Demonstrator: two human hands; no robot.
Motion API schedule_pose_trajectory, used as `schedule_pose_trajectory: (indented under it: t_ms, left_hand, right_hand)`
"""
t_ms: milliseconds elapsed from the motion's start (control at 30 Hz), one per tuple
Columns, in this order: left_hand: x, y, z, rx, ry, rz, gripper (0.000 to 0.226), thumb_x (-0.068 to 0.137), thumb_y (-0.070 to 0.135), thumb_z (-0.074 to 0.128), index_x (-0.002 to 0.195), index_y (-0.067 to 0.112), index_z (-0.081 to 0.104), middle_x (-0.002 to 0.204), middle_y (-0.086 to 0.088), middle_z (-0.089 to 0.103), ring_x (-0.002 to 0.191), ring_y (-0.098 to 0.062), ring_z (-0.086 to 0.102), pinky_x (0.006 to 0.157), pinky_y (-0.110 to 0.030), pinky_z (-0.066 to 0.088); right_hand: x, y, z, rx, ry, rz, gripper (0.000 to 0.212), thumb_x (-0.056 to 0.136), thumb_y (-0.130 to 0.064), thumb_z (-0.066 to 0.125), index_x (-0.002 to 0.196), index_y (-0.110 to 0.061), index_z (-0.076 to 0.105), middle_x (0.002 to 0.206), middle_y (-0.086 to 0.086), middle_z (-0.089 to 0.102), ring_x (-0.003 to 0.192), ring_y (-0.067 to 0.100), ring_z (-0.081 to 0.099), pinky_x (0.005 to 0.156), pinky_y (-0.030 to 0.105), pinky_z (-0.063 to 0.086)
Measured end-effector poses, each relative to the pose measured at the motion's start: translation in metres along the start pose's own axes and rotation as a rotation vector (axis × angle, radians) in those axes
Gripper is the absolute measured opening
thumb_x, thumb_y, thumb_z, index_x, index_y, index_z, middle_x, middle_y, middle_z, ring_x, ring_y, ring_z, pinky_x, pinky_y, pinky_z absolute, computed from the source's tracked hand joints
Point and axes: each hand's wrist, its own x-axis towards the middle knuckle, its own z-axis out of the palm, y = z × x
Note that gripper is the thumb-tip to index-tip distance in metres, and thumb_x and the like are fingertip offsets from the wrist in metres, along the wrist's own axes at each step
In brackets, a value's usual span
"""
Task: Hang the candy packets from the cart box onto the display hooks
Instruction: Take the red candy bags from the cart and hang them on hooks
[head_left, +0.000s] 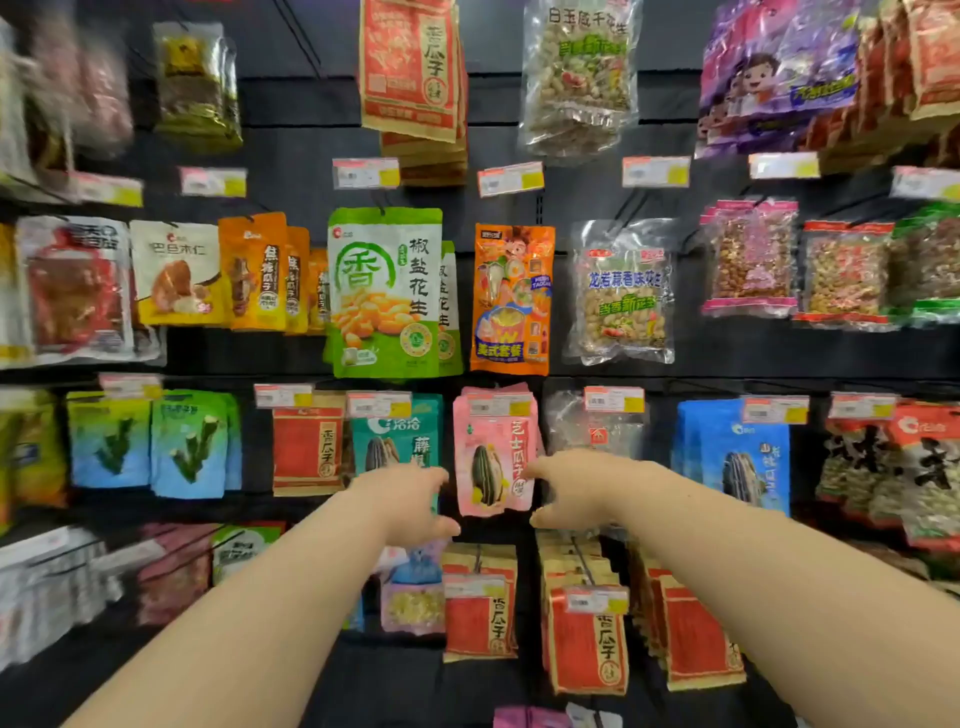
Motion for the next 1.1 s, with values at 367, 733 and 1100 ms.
schedule_pose_trajectory:
  t_ms: [367, 733, 1100]
  left_hand:
    - [-0.086, -0.148, 0.043, 0.031, -0.099, -0.177, 0.074, 0.087, 0.059, 0.053, 0.148, 0.023, 0.032, 0.147, -0.007, 0.044, 0.132, -0.028, 0.046, 0.104, -0.040, 0.043]
    - [-0.179, -0.295, 0.085, -0.003, -0.230, -0.505, 0.075, 0.090, 0.059, 0.050, 0.152, 0.025, 0.025, 0.153, -0.003, 0.037, 0.138, -0.026, 0.039, 0.107, -0.041, 0.040]
    - [-0.227, -0.441, 0.110, 0.029, -0.291, -0.895, 0.074, 0.087, 0.059, 0.053, 0.148, 0.024, 0.032, 0.143, -0.006, 0.046, 0.131, -0.028, 0.046, 0.106, -0.042, 0.041]
  right_hand:
    - [0.058, -0.164, 0.038, -0.013, -0.110, -0.231, 0.063, 0.095, -0.046, 0.047, 0.150, -0.023, 0.025, 0.152, 0.004, 0.036, 0.134, 0.028, 0.041, 0.107, 0.041, 0.038]
    - [0.138, -0.340, 0.072, -0.041, -0.153, -0.553, 0.065, 0.093, -0.050, 0.047, 0.149, -0.023, 0.028, 0.153, 0.003, 0.035, 0.137, 0.027, 0.039, 0.108, 0.039, 0.039]
    - [0.252, -0.506, 0.086, -0.056, -0.181, -0.907, 0.066, 0.092, -0.046, 0.051, 0.150, -0.025, 0.026, 0.152, 0.005, 0.037, 0.137, 0.028, 0.038, 0.107, 0.037, 0.037]
